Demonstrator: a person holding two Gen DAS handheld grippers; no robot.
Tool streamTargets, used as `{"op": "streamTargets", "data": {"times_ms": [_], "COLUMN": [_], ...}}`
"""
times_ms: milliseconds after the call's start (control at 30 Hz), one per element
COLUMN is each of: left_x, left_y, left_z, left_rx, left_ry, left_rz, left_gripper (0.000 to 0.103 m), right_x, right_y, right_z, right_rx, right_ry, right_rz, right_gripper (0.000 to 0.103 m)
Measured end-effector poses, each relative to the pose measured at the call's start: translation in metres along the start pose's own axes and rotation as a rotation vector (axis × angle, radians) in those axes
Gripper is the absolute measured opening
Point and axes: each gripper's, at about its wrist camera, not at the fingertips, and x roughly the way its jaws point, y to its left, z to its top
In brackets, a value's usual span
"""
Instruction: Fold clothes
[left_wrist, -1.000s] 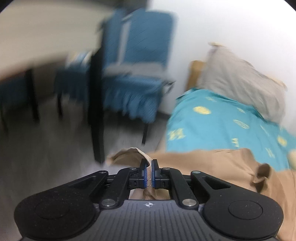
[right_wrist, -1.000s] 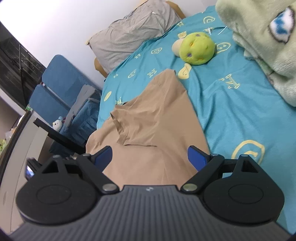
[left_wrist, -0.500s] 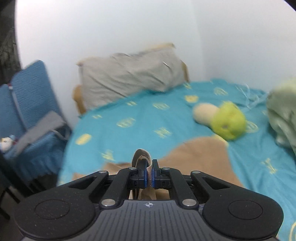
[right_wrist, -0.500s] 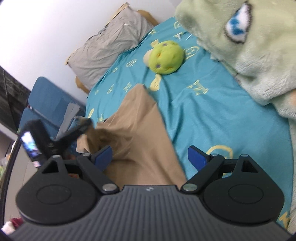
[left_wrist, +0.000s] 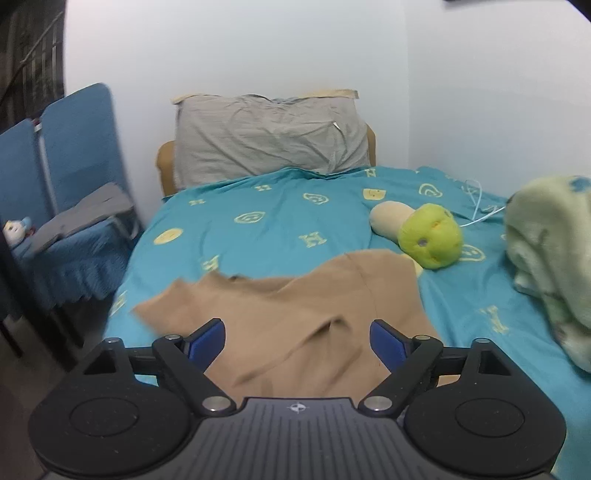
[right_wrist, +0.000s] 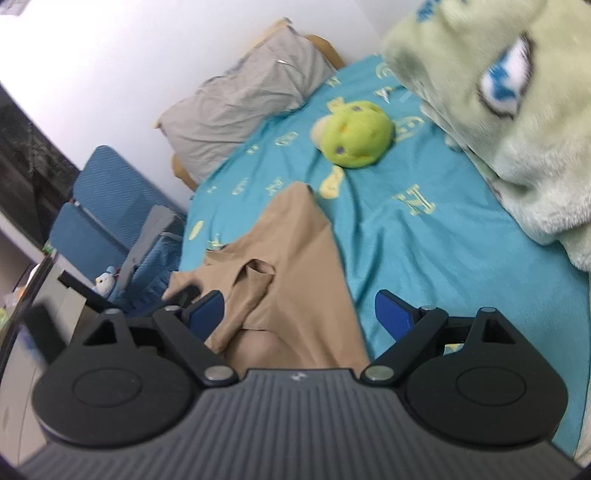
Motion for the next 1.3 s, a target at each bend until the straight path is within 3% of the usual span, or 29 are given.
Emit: {"op": "streamTargets", "data": {"times_ms": [167, 267, 433, 500, 600, 800, 1000, 1067, 1133, 1200, 1233, 1267, 1300], "left_x": [-0.102, -0.143, -0.168, -0.171, -0.173, -0.178, -0.153, -0.144, -0.135, -0.131, -0.129, -0.128, -0.126], "left_y": [0.017, 0.022, 0.033, 0.039, 0.05, 0.083, 0.116, 0.123, 0.13, 0.136, 0.137, 0.137, 0.136], "left_z": [-0.039, -0.063, -0.082, -0.083, -0.083, -0.092, -0.108, -0.112, -0.116, -0.121, -0.123, -0.124, -0.126], "left_rx": [-0.029, -0.039, -0.082, -0.104, -0.133, -0.194, -0.275, -0.292, -0.369, -0.422, -0.435, -0.438, -0.438], "left_ry": [-0.027, -0.044, -0.035, -0.039, -0.058, -0.12, -0.086, -0.065, -0.031, -0.019, -0.016, -0.012, -0.006], "left_rz": [-0.003, 0.015, -0.011, -0.032, -0.065, -0.071, -0.097, -0.097, -0.116, -0.162, -0.172, -0.172, -0.169], "left_gripper": [0.097, 0.1, 0.1, 0.1, 0.1, 0.1, 0.1, 0.1, 0.1, 0.1, 0.1, 0.1, 0.1], "right_x": [-0.012, -0.015, -0.017, -0.016, -0.003, 0.072, 0.18, 0.207, 0.234, 0.254, 0.257, 0.259, 0.261], "right_y": [0.017, 0.031, 0.06, 0.074, 0.096, 0.138, 0.182, 0.19, 0.198, 0.201, 0.197, 0.194, 0.191], "right_z": [-0.011, -0.022, -0.041, -0.047, -0.054, -0.064, -0.077, -0.081, -0.085, -0.088, -0.086, -0.083, -0.08], "right_rx": [-0.101, -0.187, -0.338, -0.394, -0.47, -0.556, -0.698, -0.748, -0.797, -0.832, -0.806, -0.78, -0.752], "right_ry": [-0.062, -0.084, -0.095, -0.089, -0.06, 0.047, 0.092, 0.098, 0.105, 0.142, 0.142, 0.142, 0.141], "right_rz": [0.012, 0.027, 0.074, 0.103, 0.154, 0.156, 0.051, -0.009, -0.069, -0.138, -0.157, -0.175, -0.19], "right_gripper": [0.09, 0.09, 0.089, 0.082, 0.082, 0.077, 0.075, 0.069, 0.068, 0.055, 0.038, 0.029, 0.027]}}
